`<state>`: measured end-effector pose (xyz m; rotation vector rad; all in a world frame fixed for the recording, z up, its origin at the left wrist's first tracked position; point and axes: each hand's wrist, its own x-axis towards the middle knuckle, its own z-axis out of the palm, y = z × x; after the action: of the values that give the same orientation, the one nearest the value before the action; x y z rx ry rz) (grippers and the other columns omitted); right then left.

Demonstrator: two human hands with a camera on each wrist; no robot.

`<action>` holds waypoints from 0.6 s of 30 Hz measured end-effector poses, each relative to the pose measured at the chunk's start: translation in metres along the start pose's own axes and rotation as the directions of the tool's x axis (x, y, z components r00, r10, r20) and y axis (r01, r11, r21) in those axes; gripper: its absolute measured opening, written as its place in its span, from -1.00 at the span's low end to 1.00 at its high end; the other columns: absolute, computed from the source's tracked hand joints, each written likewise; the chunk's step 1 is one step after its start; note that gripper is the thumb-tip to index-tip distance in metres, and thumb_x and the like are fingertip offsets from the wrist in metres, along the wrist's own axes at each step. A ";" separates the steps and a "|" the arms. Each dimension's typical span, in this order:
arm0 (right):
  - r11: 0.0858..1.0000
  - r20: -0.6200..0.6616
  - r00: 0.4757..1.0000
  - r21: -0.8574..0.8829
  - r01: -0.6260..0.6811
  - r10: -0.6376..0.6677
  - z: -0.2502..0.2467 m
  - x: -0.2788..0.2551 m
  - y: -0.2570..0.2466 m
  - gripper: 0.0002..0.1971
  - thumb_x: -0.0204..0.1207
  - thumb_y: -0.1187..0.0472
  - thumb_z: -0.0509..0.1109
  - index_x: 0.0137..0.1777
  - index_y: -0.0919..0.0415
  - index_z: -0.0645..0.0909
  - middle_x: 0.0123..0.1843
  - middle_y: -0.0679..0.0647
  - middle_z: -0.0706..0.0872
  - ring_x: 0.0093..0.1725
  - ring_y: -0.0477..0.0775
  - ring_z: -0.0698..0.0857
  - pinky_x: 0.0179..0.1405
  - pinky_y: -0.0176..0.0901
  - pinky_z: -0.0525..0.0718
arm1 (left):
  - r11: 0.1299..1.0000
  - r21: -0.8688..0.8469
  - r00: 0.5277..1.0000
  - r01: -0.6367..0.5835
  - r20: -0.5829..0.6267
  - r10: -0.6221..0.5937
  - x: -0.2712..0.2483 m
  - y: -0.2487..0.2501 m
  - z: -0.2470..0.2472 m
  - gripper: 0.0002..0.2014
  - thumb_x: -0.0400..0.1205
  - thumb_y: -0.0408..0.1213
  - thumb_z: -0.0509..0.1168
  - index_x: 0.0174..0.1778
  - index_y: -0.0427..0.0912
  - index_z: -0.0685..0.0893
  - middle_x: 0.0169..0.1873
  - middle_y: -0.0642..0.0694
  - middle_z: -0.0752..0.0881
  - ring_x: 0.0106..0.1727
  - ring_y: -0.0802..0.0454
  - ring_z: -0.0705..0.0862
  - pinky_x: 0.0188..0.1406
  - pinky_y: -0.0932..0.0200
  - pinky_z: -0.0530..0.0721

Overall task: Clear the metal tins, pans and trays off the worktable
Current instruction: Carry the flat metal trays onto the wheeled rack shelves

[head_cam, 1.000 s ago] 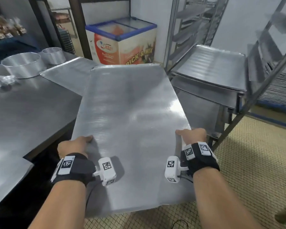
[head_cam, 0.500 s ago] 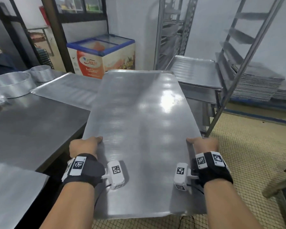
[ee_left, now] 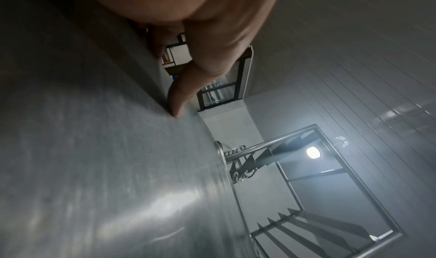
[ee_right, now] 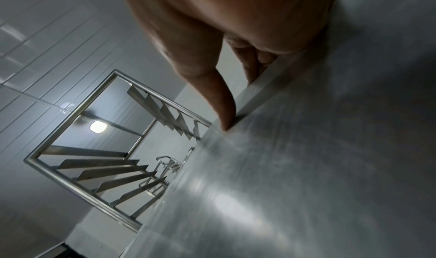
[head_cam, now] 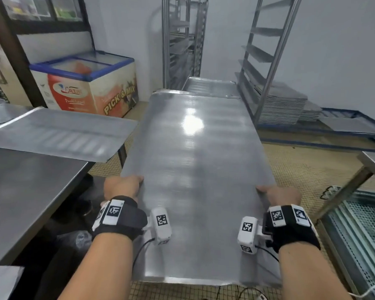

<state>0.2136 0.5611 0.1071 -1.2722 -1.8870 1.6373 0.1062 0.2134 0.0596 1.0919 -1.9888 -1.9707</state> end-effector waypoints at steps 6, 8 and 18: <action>0.999 -0.074 0.996 -0.007 -0.042 0.041 0.000 0.029 -0.007 -0.45 0.24 0.24 0.73 0.14 0.54 0.65 0.15 0.41 0.75 -0.06 0.26 0.69 -0.06 -0.03 0.63 | 1.000 0.005 0.995 -0.026 0.096 0.025 0.006 0.016 0.046 -0.41 -0.01 -0.26 0.71 -0.07 -0.32 0.76 -0.13 -0.20 0.82 -0.09 -0.24 0.81 0.05 -0.28 0.81; 0.998 -0.045 0.999 -0.068 -0.019 0.016 0.006 0.043 -0.011 -0.47 0.30 0.19 0.69 0.18 0.49 0.67 0.19 0.41 0.75 0.10 0.31 0.76 0.05 0.09 0.68 | 0.999 0.037 0.995 -0.026 0.101 0.022 0.015 0.021 0.063 -0.41 0.03 -0.28 0.68 -0.01 -0.35 0.78 -0.13 -0.23 0.82 -0.13 -0.25 0.81 -0.01 -0.30 0.83; 0.990 -0.097 0.986 -0.005 -0.139 0.138 0.054 0.129 -0.047 -0.62 0.31 0.36 0.67 -0.10 0.53 0.52 0.02 0.29 0.68 -0.10 0.18 0.61 -0.11 -0.10 0.56 | 0.994 0.110 0.991 -0.014 0.133 -0.001 0.059 0.052 0.150 -0.39 0.08 -0.31 0.68 0.06 -0.40 0.75 -0.05 -0.26 0.82 -0.11 -0.30 0.80 0.03 -0.33 0.80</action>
<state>0.0850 0.6329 0.0978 -1.4902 -1.7898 1.6020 -0.0418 0.2962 0.0638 0.9994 -2.1901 -2.0001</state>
